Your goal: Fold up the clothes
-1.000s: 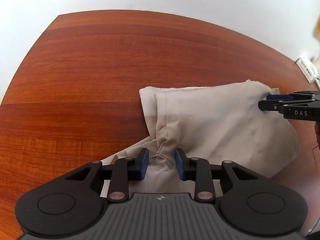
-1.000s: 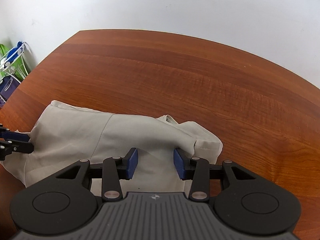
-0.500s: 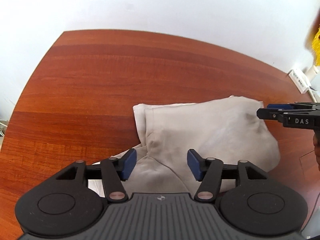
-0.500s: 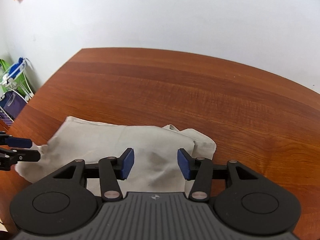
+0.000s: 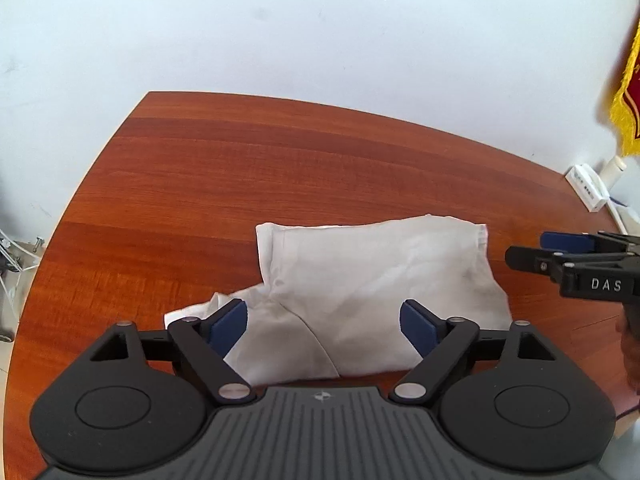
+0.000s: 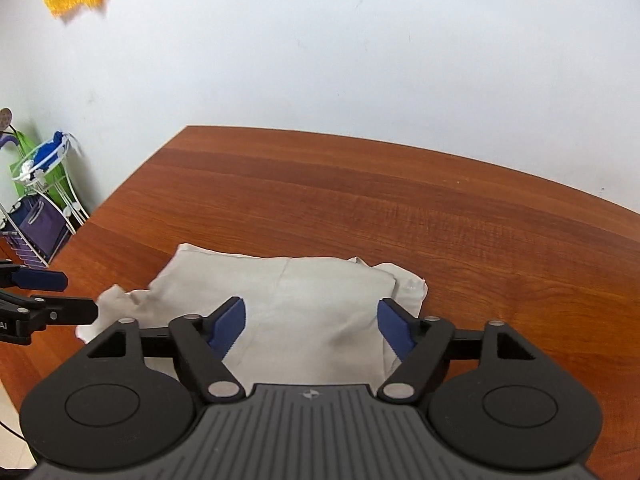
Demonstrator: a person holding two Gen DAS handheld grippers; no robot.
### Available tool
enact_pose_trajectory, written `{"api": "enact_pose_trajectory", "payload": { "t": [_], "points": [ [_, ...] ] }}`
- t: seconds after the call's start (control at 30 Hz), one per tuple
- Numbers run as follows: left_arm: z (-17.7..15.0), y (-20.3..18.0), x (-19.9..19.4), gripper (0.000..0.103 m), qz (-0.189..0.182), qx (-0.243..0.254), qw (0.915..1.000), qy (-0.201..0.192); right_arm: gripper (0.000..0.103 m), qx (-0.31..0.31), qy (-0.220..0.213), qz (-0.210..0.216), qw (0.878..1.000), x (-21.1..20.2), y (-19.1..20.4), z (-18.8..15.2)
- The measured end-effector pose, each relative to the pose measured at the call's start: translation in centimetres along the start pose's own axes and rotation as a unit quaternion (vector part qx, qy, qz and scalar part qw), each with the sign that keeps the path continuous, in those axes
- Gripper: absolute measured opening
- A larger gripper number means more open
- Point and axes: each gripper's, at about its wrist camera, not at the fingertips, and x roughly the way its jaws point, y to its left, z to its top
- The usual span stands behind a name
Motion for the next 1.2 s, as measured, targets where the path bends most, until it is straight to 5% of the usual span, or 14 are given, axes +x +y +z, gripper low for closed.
{"api": "enact_pose_trajectory", "payload": {
  "t": [0.27,0.8,1.2],
  "points": [
    [-3.2,-1.2,-5.2,0.097,-0.012,0.02,0.9992,-0.031,0.102,0.014,-0.041,-0.016,0.999,-5.3,3.3,-2.7],
    [-11.2,-1.5,-18.4,0.102,-0.006,0.041,0.9963,-0.075,0.102,0.041,-0.079,-0.069,0.994,-18.6,10.3,-10.9],
    [-16.1,-1.4,-23.1,0.102,0.035,0.06,0.9944,-0.08,0.102,0.03,-0.087,-0.08,0.993,-23.7,13.8,-15.1]
  ]
}}
